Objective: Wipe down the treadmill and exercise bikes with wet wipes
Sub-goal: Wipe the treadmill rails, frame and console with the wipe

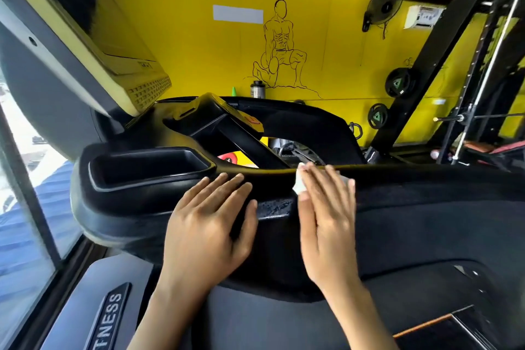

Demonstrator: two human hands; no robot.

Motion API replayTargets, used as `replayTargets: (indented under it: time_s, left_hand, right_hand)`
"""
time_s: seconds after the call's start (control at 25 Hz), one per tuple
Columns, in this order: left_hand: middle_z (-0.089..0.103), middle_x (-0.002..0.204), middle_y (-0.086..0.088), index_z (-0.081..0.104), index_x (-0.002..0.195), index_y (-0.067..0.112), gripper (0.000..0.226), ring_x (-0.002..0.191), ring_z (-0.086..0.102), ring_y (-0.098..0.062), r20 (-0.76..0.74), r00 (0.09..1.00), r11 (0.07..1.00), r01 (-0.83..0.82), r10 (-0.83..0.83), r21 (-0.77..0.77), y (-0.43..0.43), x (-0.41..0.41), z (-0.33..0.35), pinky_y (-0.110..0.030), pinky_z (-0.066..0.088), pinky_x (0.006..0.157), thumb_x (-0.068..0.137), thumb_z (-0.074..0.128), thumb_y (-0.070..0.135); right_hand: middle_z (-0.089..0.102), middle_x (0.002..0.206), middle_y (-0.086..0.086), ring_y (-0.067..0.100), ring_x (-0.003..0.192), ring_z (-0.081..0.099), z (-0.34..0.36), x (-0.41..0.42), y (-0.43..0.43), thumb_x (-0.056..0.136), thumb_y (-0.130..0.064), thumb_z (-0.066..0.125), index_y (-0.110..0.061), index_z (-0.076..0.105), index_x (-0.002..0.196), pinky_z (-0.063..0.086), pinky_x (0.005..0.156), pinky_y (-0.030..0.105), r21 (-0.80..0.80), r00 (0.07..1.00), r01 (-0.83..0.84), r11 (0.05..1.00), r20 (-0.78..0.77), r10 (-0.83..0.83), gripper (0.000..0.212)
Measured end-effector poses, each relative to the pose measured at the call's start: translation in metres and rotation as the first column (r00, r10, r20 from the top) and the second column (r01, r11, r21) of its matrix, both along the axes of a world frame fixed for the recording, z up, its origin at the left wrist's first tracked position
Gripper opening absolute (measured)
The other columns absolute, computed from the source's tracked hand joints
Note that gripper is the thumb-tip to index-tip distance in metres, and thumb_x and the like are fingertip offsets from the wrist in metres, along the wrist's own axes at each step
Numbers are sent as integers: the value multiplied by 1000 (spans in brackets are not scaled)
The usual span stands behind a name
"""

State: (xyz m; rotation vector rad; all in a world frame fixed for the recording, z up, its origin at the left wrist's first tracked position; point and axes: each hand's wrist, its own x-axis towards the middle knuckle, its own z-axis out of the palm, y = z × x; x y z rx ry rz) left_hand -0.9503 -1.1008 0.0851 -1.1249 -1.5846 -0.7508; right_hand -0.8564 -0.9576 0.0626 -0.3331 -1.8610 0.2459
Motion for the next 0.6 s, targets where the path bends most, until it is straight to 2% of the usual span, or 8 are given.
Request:
replayTargets:
  time_s: [0.08, 0.16, 0.2, 0.28, 0.36, 0.44, 0.52, 0.6]
  left_hand:
    - [72, 105, -9, 76, 96, 7, 28, 102, 68, -26, -19, 1000, 1000, 9, -10, -11, 8, 2, 0, -42, 54, 89, 88, 56, 25]
    - [72, 105, -9, 76, 96, 7, 27, 101, 69, -25, -35, 999, 1000, 7, -7, -7, 13, 4, -1, -42, 54, 89, 88, 57, 24]
    - [72, 105, -9, 77, 96, 7, 26, 101, 69, -25, -44, 999, 1000, 2, -2, 2, 14, 5, -1, -42, 53, 89, 88, 57, 23]
    - [73, 104, -8, 77, 95, 7, 26, 100, 69, -25, -53, 999, 1000, -4, 5, 26, 18, 6, -2, -42, 51, 89, 89, 57, 22]
    - [73, 104, -9, 77, 95, 7, 26, 100, 69, -25, -45, 999, 999, -4, 6, 38, 26, 10, -4, -42, 51, 88, 89, 56, 22]
    - [72, 105, -9, 76, 95, 6, 25, 100, 69, -26, -51, 999, 1000, 3, -2, 28, 38, 18, -5, -42, 50, 89, 88, 57, 21]
    - [72, 106, -10, 76, 96, 5, 25, 100, 69, -27, -55, 998, 1000, 13, -12, 14, 51, 24, -5, -41, 49, 90, 87, 57, 21]
    - [72, 106, -11, 76, 96, 5, 25, 101, 69, -28, -49, 999, 1000, 10, -9, 12, 62, 29, -5, -42, 49, 91, 87, 58, 20]
  right_hand:
    - [40, 149, 1, 18, 143, 28, -10, 0, -12, 104, -28, 27, -16, 42, 142, 11, 120, 38, 180, 988, -129, 975, 113, 110, 43]
    - [33, 153, 0, 17, 144, 24, -17, 6, 17, 105, -32, 23, -19, 35, 146, 12, 119, 39, 254, 992, -84, 964, 114, 56, 44]
    - [29, 154, -2, 17, 145, 22, -23, 11, 36, 105, -34, 21, -21, 32, 147, 12, 119, 41, 204, 998, -20, 979, 64, 7, 45]
    - [24, 156, -5, 15, 146, 15, -29, 21, 61, 105, -39, 17, -19, 28, 149, 8, 119, 46, -55, 994, 73, 996, -78, -78, 49]
    - [21, 156, -5, 17, 147, 12, -28, 21, 57, 105, -39, 16, -17, 25, 149, 3, 119, 45, -188, 990, 23, 982, -133, -48, 51]
    - [25, 156, -2, 20, 147, 16, -26, 20, 41, 105, -35, 19, -17, 26, 148, 4, 120, 41, -8, 998, -65, 998, -26, 65, 47]
    - [31, 153, 1, 22, 145, 22, -35, 27, 51, 105, -30, 22, -16, 31, 146, 10, 119, 40, 221, 995, -86, 971, 75, 71, 44]
    - [37, 150, 3, 23, 143, 27, -36, 41, 86, 105, -28, 24, -11, 39, 142, 14, 119, 42, 124, 1000, -14, 992, -16, 16, 43]
